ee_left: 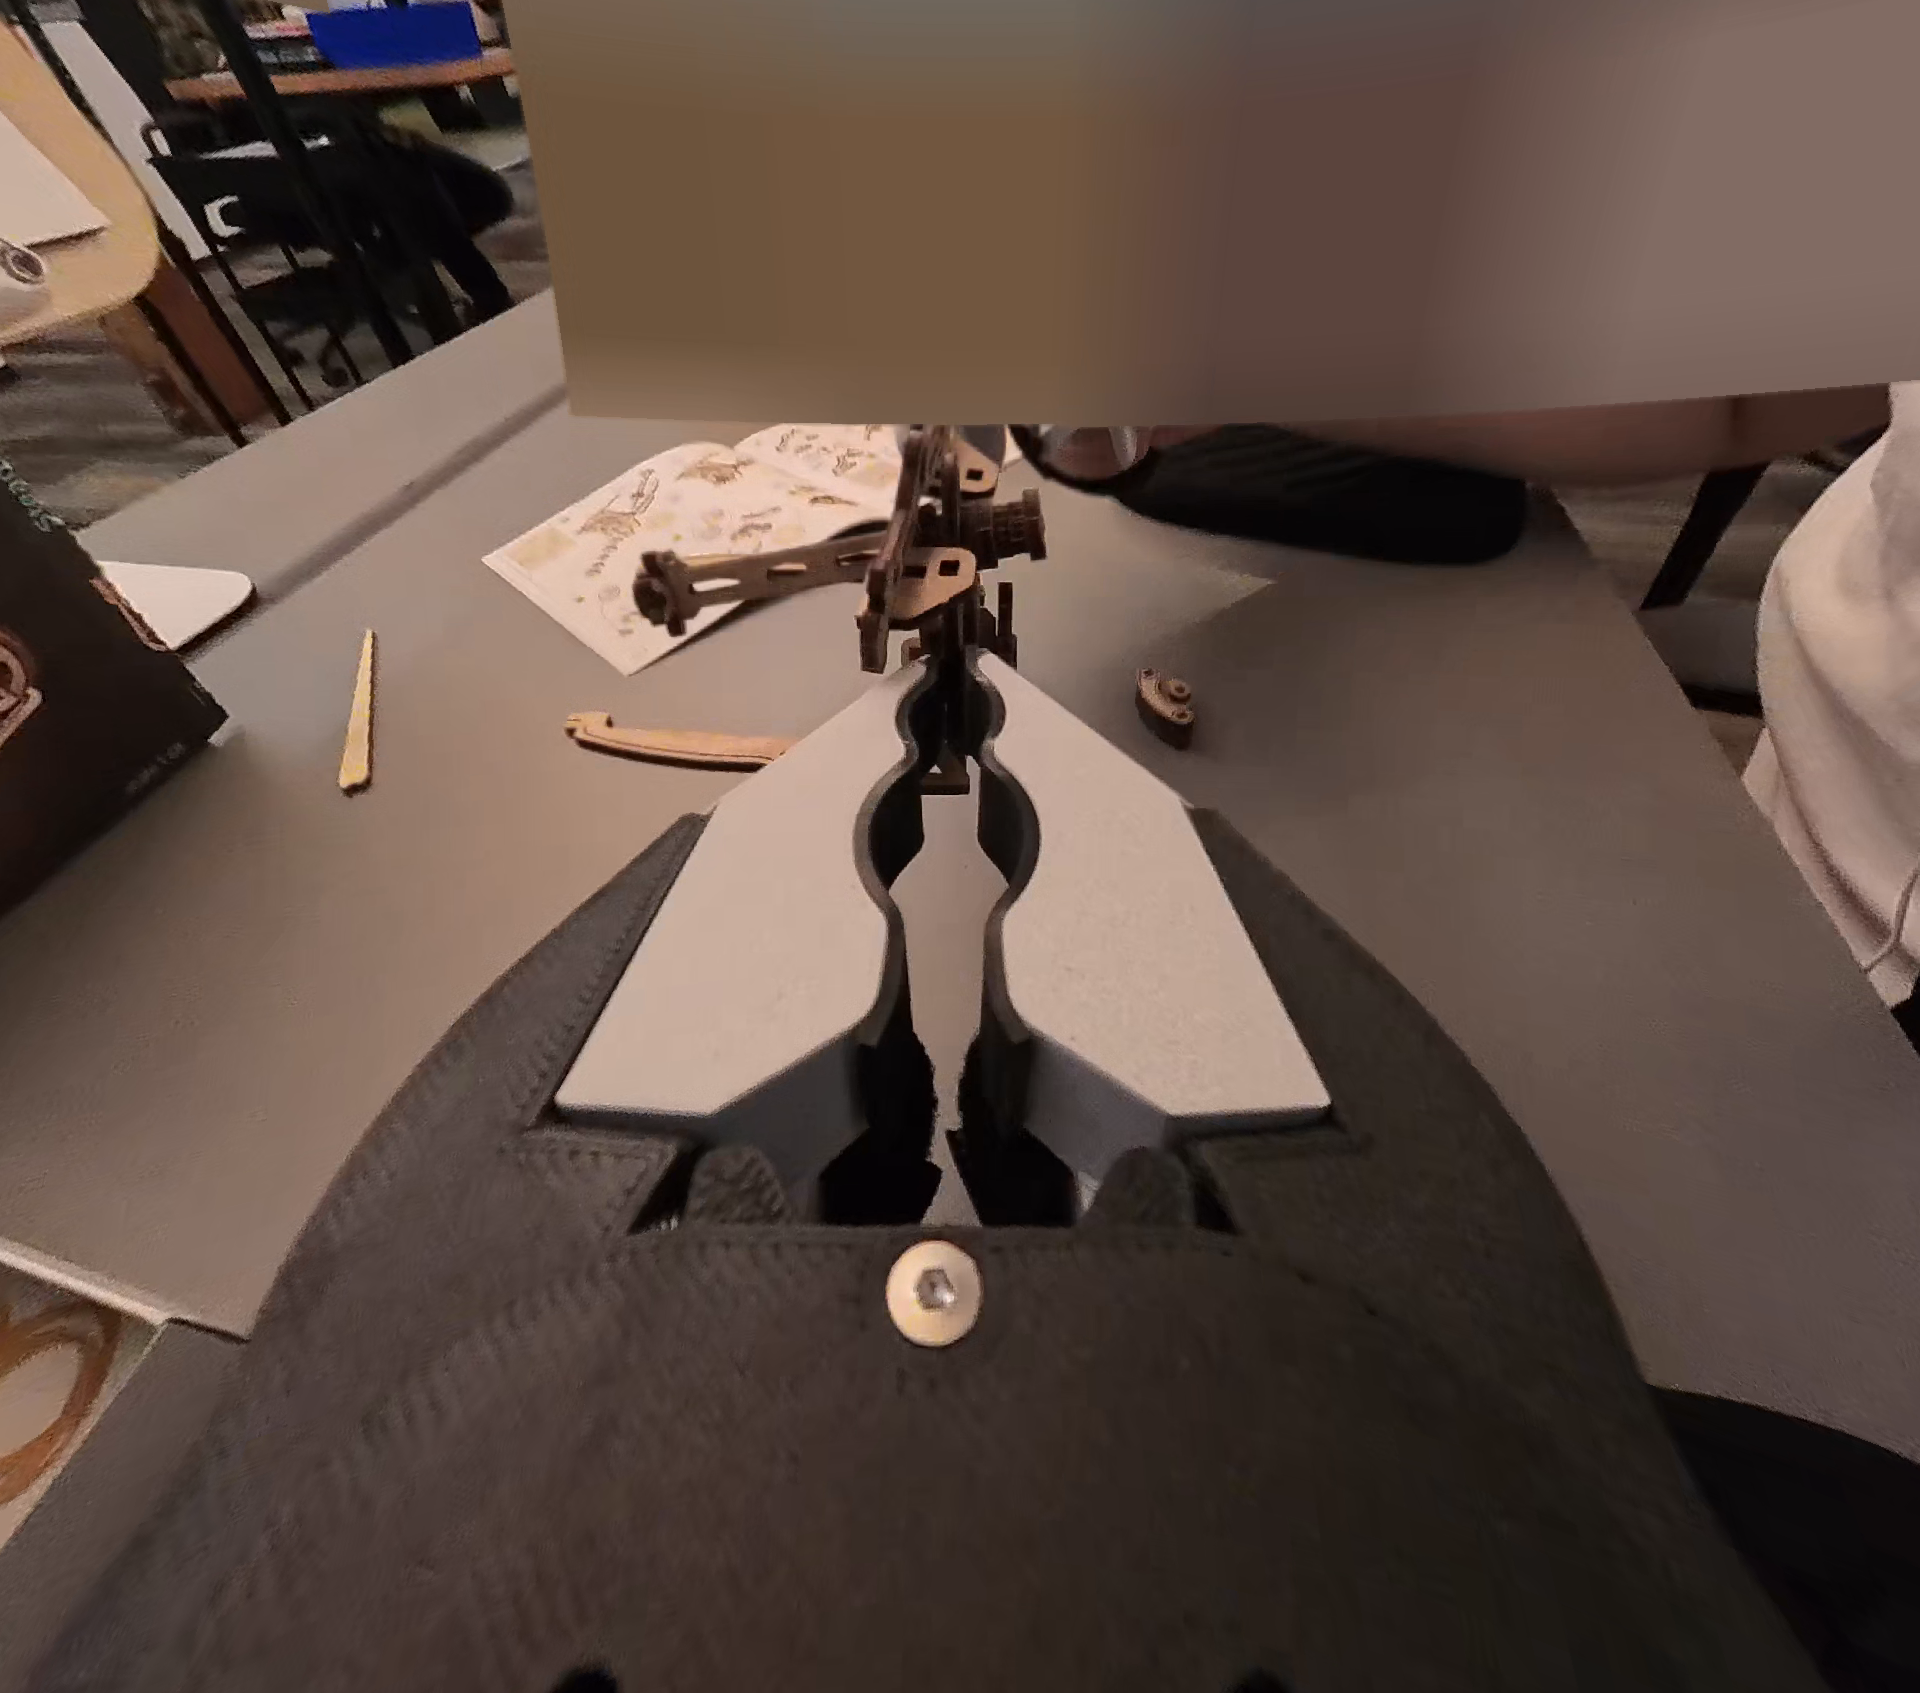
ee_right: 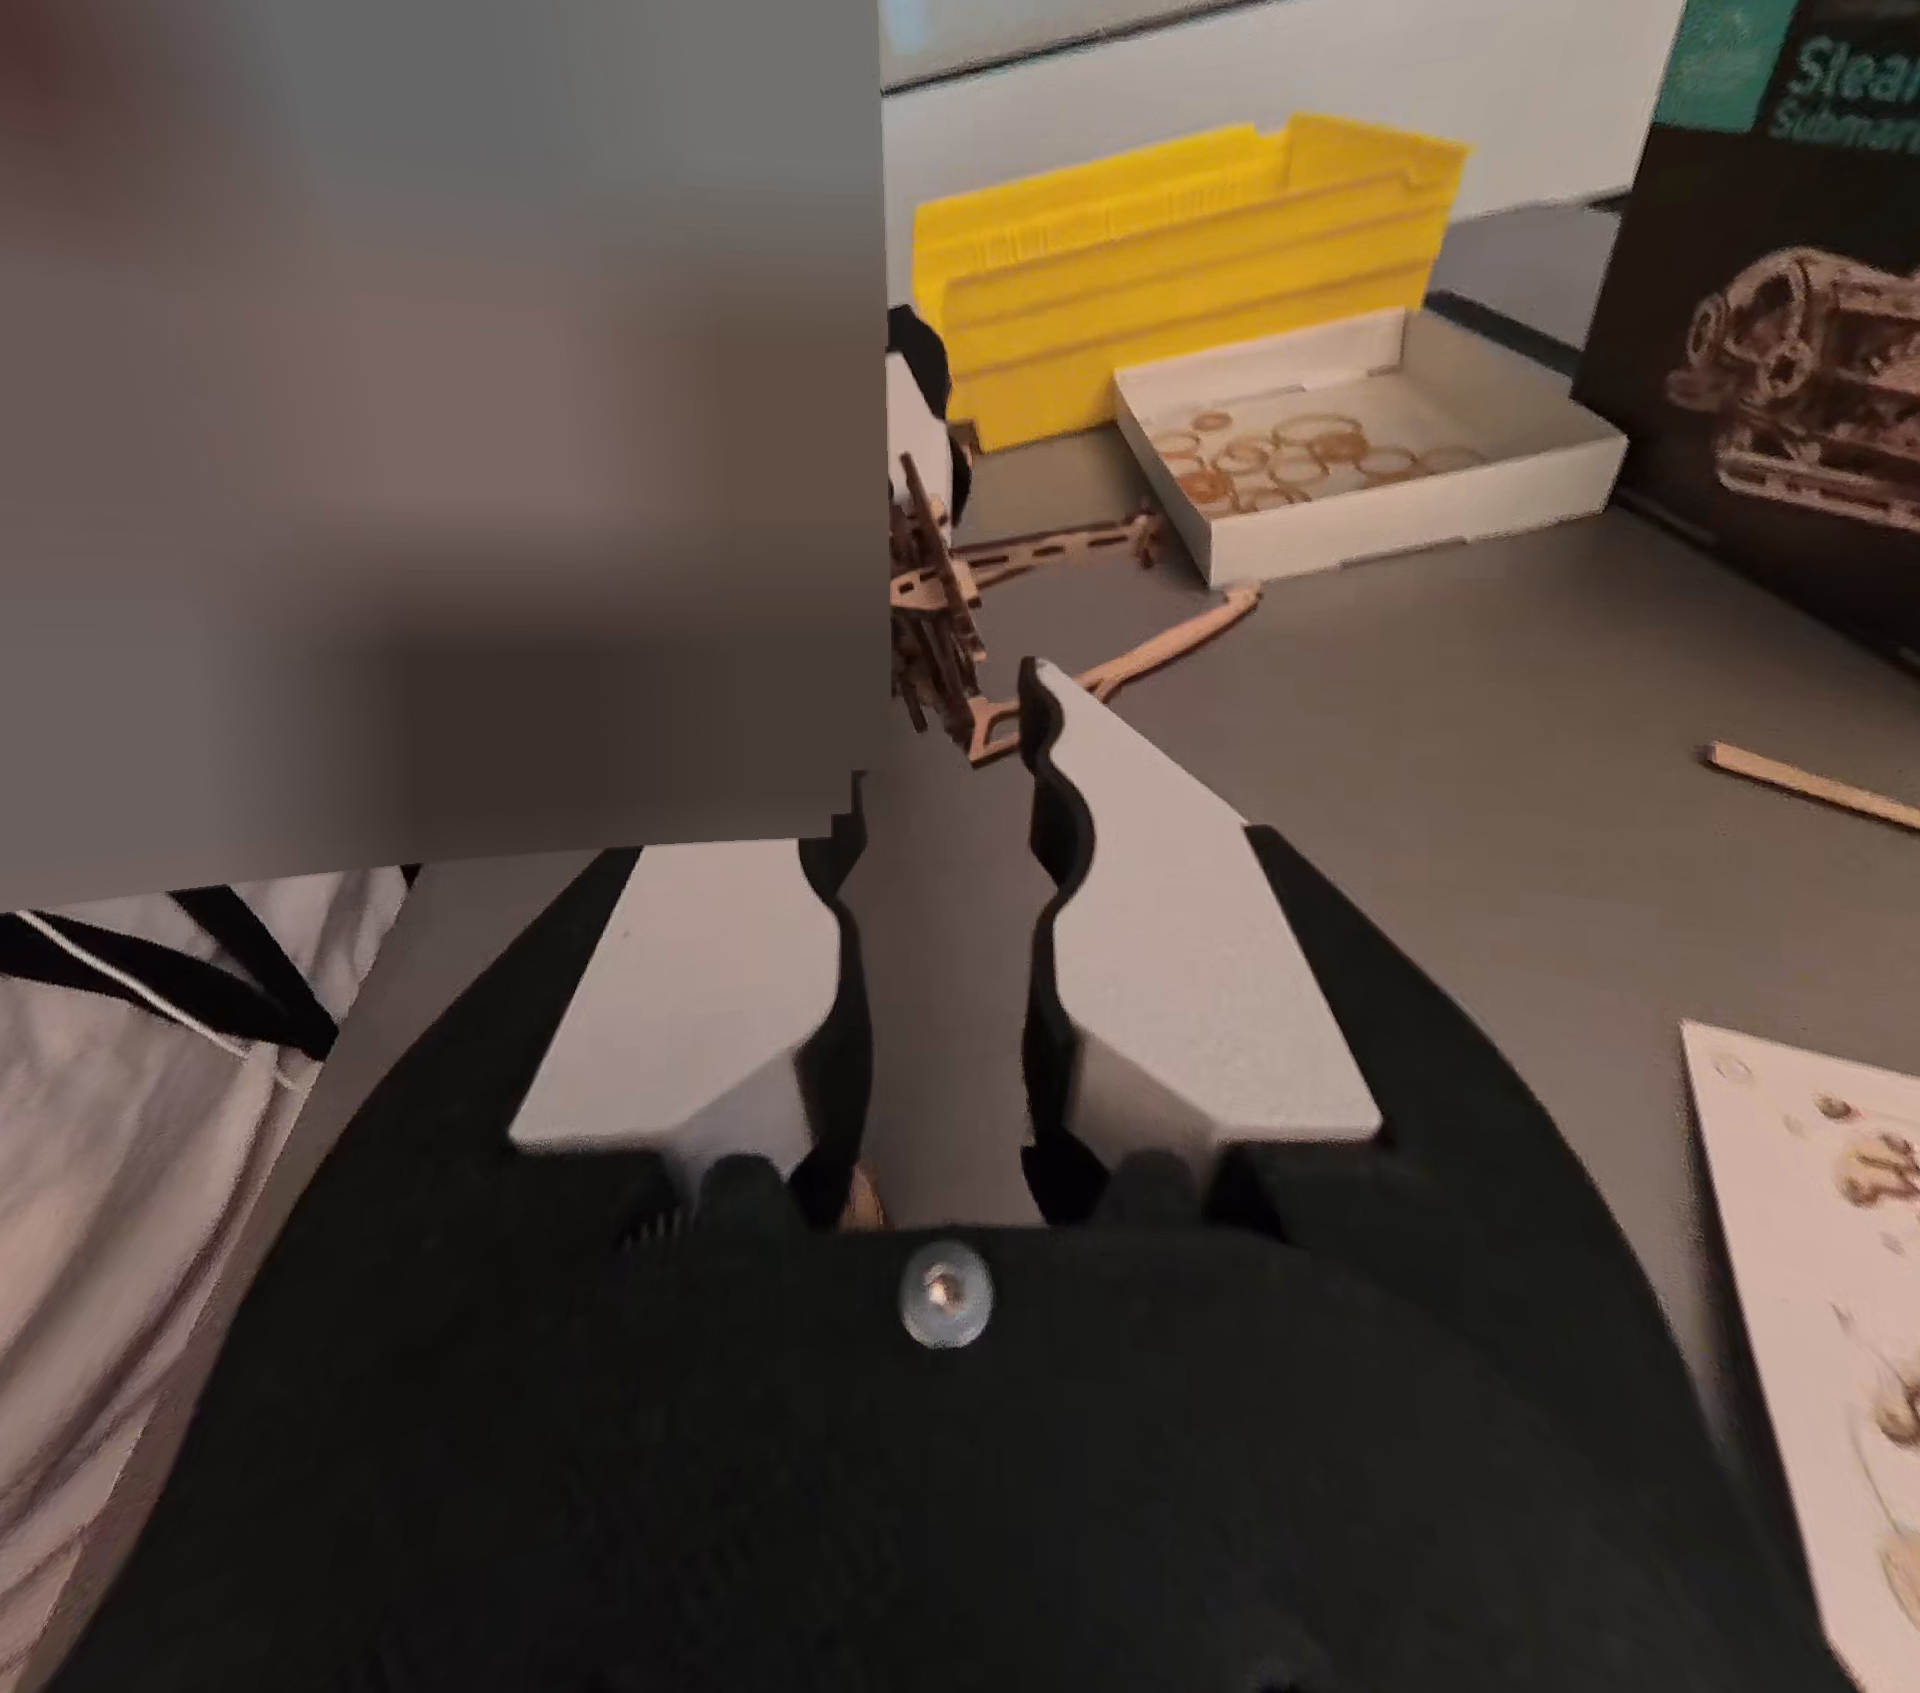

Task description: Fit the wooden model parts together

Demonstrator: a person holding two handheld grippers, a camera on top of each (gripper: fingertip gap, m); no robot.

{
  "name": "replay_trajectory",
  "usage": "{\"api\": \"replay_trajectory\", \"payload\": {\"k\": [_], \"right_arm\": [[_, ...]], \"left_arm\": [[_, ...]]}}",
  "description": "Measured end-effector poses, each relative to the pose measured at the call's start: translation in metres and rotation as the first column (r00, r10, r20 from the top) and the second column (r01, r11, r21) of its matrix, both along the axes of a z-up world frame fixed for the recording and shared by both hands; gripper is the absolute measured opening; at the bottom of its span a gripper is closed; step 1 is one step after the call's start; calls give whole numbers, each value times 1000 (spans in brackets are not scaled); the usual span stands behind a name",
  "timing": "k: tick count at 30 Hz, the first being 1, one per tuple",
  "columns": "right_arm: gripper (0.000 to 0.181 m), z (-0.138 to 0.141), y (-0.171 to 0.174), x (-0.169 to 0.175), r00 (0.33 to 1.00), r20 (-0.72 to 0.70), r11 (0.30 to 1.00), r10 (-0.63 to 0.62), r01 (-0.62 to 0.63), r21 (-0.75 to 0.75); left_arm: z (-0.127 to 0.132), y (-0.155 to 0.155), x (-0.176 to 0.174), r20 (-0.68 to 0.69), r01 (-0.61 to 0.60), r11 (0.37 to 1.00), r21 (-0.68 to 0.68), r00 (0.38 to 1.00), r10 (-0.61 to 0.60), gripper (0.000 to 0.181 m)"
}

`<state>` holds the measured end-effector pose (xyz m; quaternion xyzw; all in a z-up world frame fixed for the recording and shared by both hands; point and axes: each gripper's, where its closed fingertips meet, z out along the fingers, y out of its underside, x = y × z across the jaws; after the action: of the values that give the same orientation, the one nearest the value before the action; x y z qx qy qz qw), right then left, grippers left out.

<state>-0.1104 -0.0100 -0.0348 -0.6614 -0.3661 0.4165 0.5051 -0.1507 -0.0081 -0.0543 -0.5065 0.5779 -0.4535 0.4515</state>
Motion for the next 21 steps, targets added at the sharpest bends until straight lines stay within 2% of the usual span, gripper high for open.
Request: {"api": "replay_trajectory", "payload": {"k": [1, 5, 8, 11, 15, 17, 19, 21], "right_arm": [[25, 3, -1, -4, 1000, -19, 1000, 9, -9, 25], [23, -1, -2, -18, 1000, 11, 995, 26, -27, 91], [13, -10, -3, -27, 998, -15, 998, 63, -62, 21], [2, -7, -3, -27, 993, -95, 997, 76, -78, -19], [1, -11, -3, -25, 992, -98, 996, 78, -83, -41], [1, -14, -3, -24, 993, -84, 995, 79, -84, -59], [1, -19, -2, -22, 996, -45, 995, 71, -73, -61], [1, -25, 2, -20, 999, 20, 999, 32, -31, -39]], "left_arm": [[1, 0, 0, 10, 2, 1000, -9, 1000, -2, 0], [5, -4, 1, 36, 28, 998, -47, 999, -26, 0], [5, -5, 3, 43, 43, 997, -68, 998, -40, 0], [9, -6, 2, 69, 62, 993, -103, 996, -55, 0], [5, -5, 3, 52, 71, 987, -145, 997, -64, 2], [4, 1, 2, 43, 52, 982, -181, 998, -45, 18], [3, 18, -4, 21, -40, 976, -215, 999, 46, 52], [10, 27, -14, 30, -70, 970, -233, 996, 79, 52]]}}
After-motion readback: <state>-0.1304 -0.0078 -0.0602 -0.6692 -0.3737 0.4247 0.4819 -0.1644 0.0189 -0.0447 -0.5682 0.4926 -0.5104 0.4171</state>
